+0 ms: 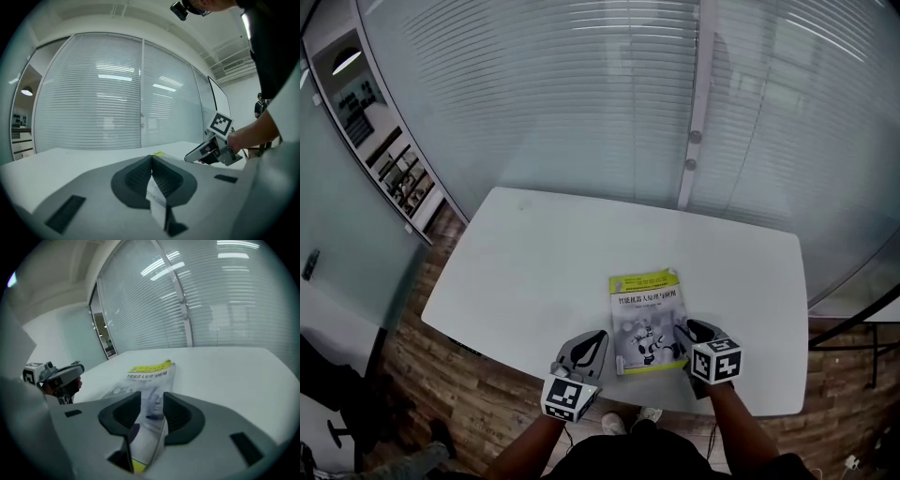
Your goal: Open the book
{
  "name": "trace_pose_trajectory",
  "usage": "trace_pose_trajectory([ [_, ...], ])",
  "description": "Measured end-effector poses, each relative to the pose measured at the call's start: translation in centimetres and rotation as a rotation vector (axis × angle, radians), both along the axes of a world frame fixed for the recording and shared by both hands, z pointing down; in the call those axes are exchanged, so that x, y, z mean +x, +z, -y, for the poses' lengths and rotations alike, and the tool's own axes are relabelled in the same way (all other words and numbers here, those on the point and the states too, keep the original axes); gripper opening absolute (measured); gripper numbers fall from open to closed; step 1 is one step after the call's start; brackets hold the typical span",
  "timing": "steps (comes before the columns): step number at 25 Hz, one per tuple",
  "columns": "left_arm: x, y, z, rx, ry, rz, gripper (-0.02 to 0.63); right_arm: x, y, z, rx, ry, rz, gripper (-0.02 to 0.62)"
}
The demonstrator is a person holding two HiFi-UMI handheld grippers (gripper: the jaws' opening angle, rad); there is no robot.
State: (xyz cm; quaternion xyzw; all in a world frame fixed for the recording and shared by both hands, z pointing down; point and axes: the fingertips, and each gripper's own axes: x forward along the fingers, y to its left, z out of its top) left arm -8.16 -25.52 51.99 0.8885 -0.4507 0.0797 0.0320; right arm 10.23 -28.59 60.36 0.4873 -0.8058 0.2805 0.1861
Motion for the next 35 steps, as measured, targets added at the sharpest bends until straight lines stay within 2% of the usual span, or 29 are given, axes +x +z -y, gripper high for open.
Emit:
trace_pose_trajectory([
  [7, 1.2, 0.4, 1.0, -0.005, 0.007, -0.009, 0.011, 0.7, 2.7, 1.4, -0.202, -0.005, 0.039, 0.164],
  [13, 2.0, 0.3, 1.9, -0.004, 0.004, -0.013, 0.011, 0.7, 3.5, 2.0, -0.319, -0.002, 0.141, 0.152],
  [18, 2.2, 0.9, 1.7, -0.027, -0.018, -0.028, 0.011, 0.7, 4.0, 1.8, -0.399, -0.021, 0.176, 0.121],
  [26, 2.4, 1.6, 1.7, -0.045, -0.043, -0.021, 0.011, 0.5, 4.0, 2.2, -0.425, -0.060, 0.206, 0.106],
  [31, 2.4, 1.8, 1.7, -0.039, -0.079, -0.022, 0.011, 0.8, 3.5, 2.2, -0.372, -0.084, 0.192, 0.057],
  [35, 2.0, 2.3, 1.7, -0.046, -0.110, -0.026, 0.011, 0.9, 3.3, 2.3, -0.327, -0.107, 0.169, 0.044],
])
